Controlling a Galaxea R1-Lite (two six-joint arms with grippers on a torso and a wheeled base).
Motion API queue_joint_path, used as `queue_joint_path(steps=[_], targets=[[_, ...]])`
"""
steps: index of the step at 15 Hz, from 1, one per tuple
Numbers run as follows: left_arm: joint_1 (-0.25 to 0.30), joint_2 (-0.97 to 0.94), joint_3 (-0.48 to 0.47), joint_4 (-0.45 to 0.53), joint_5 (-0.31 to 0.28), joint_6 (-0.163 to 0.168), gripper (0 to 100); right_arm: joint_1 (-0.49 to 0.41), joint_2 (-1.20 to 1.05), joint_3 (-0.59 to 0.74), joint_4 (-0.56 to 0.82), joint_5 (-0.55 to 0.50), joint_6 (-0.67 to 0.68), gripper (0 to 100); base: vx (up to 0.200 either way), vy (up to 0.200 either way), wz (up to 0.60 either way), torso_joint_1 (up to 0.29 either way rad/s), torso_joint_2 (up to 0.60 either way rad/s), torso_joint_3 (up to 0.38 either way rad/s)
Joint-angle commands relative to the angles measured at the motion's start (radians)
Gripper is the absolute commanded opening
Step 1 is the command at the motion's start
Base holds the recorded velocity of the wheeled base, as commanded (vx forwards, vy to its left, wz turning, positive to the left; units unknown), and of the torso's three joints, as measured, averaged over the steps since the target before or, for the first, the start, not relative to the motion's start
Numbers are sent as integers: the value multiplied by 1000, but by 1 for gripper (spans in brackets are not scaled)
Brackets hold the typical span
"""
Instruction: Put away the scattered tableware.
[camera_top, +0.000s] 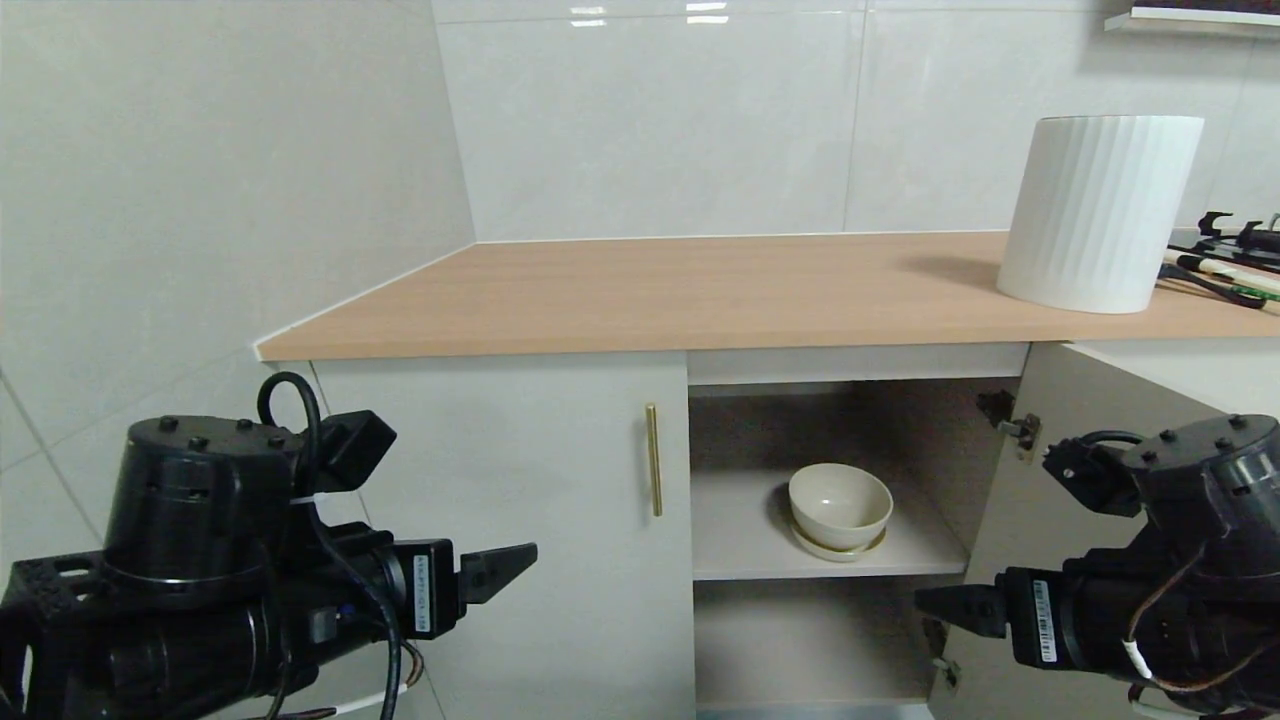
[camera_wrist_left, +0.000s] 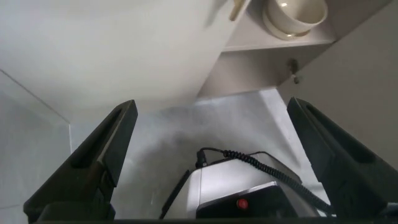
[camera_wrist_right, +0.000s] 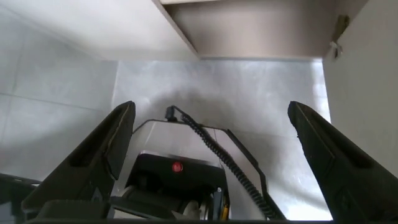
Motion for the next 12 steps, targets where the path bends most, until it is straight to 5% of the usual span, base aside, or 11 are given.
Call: queue_joint_path(steps=[1, 12], targets=[[-3, -18, 2, 0, 0, 0, 100, 2, -13, 1, 0, 0, 0, 100, -200, 0, 0, 2, 2, -2], [-10, 9, 2, 0, 1, 1, 100, 16, 23, 21, -3, 0, -1, 100, -200, 0, 0, 1, 1, 5]])
